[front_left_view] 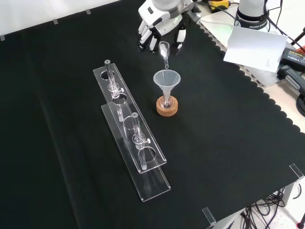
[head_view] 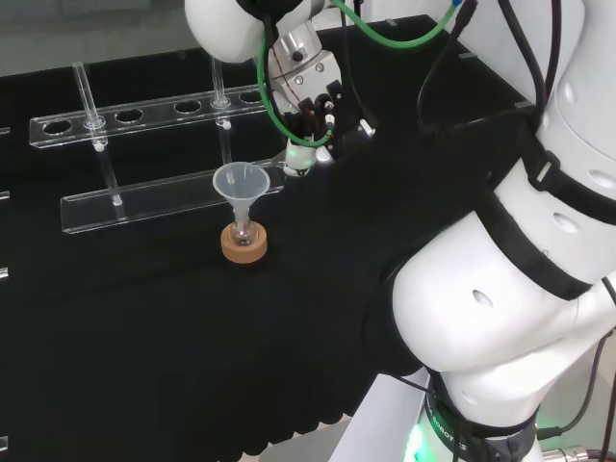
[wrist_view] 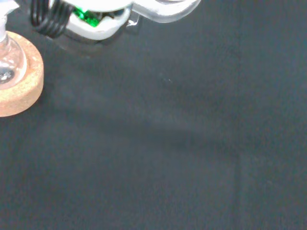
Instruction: Pour all the NaCl from the weighing funnel into the round-bottom flask.
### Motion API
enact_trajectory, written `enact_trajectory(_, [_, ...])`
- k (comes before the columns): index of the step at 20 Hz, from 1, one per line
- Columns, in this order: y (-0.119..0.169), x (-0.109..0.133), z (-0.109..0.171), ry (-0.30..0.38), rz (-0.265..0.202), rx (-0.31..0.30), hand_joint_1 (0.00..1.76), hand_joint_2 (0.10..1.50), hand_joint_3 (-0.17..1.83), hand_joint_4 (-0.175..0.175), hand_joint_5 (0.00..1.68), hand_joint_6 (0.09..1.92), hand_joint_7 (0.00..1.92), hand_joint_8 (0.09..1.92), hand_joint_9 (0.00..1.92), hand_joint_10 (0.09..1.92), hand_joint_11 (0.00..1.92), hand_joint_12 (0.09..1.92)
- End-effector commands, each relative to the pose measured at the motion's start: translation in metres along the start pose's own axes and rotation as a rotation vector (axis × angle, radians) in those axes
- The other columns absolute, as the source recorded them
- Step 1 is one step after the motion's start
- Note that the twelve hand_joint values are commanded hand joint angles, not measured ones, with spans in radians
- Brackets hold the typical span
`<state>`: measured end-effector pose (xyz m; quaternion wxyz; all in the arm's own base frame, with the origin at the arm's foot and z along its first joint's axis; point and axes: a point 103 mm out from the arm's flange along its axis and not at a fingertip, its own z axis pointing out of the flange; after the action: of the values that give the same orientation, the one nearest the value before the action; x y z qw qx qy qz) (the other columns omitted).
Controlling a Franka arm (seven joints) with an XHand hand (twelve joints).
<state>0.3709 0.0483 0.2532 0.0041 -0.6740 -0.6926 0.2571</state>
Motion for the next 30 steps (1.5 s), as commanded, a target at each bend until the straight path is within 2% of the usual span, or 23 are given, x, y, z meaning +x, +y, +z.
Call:
enact_trajectory(1, [-0.001,0.001,0.001,-0.019,0.003,0.006,1.10,0.72,0.59,0.175,1.19,0.79,0.46,0.70,0.83,0.47,0.78,1.10])
enact_trajectory(20, [0.003,0.007,-0.012,-0.172,0.017,0.019,1.10,0.72,0.59,0.175,1.19,0.79,0.46,0.70,0.83,0.46,0.79,1.09])
enact_trajectory(30, [0.005,0.007,-0.016,-0.215,0.027,0.025,1.10,0.72,0.59,0.175,1.19,0.79,0.45,0.70,0.83,0.46,0.79,1.08])
